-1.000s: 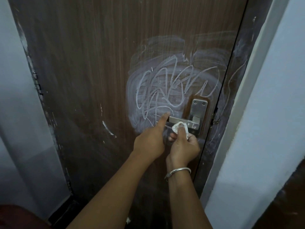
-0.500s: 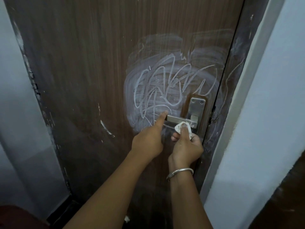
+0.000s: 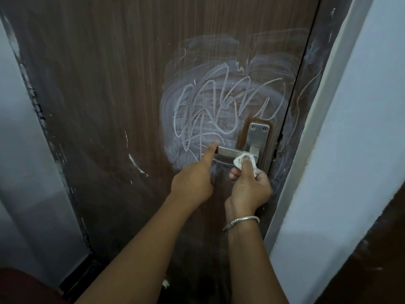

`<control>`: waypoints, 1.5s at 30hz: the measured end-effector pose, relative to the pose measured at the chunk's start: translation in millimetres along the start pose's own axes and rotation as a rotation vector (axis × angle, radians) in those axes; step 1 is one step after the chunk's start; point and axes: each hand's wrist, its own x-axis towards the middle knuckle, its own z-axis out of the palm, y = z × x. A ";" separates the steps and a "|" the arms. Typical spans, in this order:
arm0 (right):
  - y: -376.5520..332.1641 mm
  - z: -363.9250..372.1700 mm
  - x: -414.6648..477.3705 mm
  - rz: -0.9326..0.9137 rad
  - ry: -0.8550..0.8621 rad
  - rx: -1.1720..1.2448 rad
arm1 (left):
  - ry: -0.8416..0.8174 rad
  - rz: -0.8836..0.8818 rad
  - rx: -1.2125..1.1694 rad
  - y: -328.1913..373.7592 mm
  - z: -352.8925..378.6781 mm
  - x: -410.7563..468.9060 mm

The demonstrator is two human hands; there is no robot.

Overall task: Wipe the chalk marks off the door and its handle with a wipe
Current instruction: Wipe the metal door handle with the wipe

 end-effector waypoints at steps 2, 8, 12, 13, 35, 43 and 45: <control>0.0 -1.2 0.9 -0.005 -0.004 -0.011 | -0.003 -0.008 -0.005 0.8 0.3 -0.3; 0.0 -9.0 0.1 -0.037 0.018 -0.008 | -0.006 -0.010 -0.005 0.8 0.2 -1.5; -6.6 -5.3 3.9 -0.062 0.026 -0.005 | -0.002 -0.017 0.011 1.4 0.3 -2.0; -7.2 -5.4 4.2 -0.064 0.025 -0.002 | 0.001 -0.019 0.009 1.7 0.5 -2.0; -18.2 -17.3 5.5 -0.636 -0.099 -0.522 | 0.003 -0.021 -0.048 2.3 4.6 -2.3; -27.3 -13.8 6.2 -0.930 -0.218 -0.794 | 0.022 -0.005 -0.049 0.4 6.8 -1.6; -30.3 -15.5 8.6 -0.933 -0.217 -0.867 | 0.030 0.000 -0.044 1.2 6.4 -2.4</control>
